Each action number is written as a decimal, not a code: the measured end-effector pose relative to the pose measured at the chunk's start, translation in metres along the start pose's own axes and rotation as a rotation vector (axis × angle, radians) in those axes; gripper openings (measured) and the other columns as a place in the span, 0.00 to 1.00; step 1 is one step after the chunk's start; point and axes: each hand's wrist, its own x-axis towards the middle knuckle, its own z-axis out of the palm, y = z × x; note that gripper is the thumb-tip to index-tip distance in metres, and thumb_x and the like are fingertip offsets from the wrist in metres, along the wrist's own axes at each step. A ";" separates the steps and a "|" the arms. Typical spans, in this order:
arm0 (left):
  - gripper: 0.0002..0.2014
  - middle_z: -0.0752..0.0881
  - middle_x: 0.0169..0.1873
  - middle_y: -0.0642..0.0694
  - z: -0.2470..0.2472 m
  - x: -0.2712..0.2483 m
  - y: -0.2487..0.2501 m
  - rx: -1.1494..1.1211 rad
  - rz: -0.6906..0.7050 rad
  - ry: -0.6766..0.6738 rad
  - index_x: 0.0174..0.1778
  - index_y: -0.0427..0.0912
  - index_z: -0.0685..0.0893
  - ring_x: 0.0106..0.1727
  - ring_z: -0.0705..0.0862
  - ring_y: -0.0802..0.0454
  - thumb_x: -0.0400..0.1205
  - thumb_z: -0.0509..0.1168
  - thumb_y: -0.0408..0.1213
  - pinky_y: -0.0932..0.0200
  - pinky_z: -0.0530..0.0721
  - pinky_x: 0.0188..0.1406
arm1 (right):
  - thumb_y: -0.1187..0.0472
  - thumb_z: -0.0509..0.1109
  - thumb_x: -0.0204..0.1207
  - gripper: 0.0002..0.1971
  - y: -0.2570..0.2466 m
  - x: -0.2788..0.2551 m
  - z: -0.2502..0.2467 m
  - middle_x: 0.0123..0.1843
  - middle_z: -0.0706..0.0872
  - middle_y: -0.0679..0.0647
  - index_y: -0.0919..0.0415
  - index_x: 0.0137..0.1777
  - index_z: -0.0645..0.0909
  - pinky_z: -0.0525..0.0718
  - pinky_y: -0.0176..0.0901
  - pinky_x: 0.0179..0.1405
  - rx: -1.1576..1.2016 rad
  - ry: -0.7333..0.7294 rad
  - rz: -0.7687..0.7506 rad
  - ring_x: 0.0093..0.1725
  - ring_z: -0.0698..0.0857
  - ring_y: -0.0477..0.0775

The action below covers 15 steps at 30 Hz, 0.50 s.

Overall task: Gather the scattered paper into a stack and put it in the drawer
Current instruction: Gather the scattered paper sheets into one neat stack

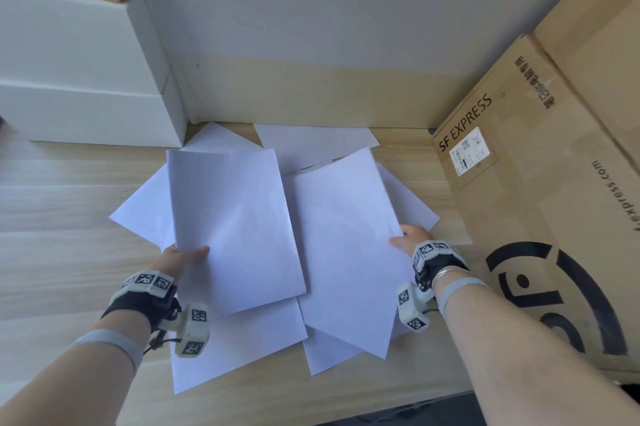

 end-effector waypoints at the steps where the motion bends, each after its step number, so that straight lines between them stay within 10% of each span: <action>1: 0.23 0.83 0.56 0.27 0.001 -0.001 0.000 0.008 -0.004 -0.002 0.65 0.28 0.78 0.59 0.82 0.28 0.75 0.71 0.33 0.30 0.76 0.65 | 0.61 0.67 0.74 0.12 0.001 -0.001 0.004 0.49 0.87 0.58 0.60 0.56 0.84 0.78 0.40 0.50 -0.066 -0.041 -0.007 0.53 0.86 0.58; 4: 0.23 0.83 0.55 0.27 0.003 -0.003 -0.001 0.039 -0.015 0.003 0.65 0.28 0.78 0.58 0.82 0.28 0.75 0.71 0.33 0.30 0.77 0.65 | 0.57 0.67 0.74 0.16 -0.005 -0.005 0.016 0.53 0.86 0.55 0.59 0.61 0.82 0.76 0.37 0.47 -0.220 -0.131 -0.047 0.49 0.82 0.55; 9: 0.22 0.83 0.54 0.28 0.011 -0.007 -0.001 0.055 -0.010 0.024 0.64 0.25 0.78 0.56 0.82 0.31 0.76 0.70 0.32 0.33 0.77 0.66 | 0.48 0.78 0.67 0.41 -0.018 -0.006 0.034 0.77 0.72 0.52 0.57 0.78 0.65 0.71 0.46 0.73 -0.320 -0.171 -0.128 0.76 0.71 0.56; 15: 0.22 0.83 0.53 0.27 0.012 -0.011 0.002 0.041 -0.020 0.019 0.64 0.25 0.77 0.53 0.82 0.33 0.76 0.70 0.31 0.34 0.78 0.65 | 0.57 0.69 0.76 0.27 -0.011 0.002 0.033 0.74 0.77 0.58 0.60 0.75 0.72 0.76 0.46 0.68 -0.217 -0.072 -0.069 0.71 0.78 0.60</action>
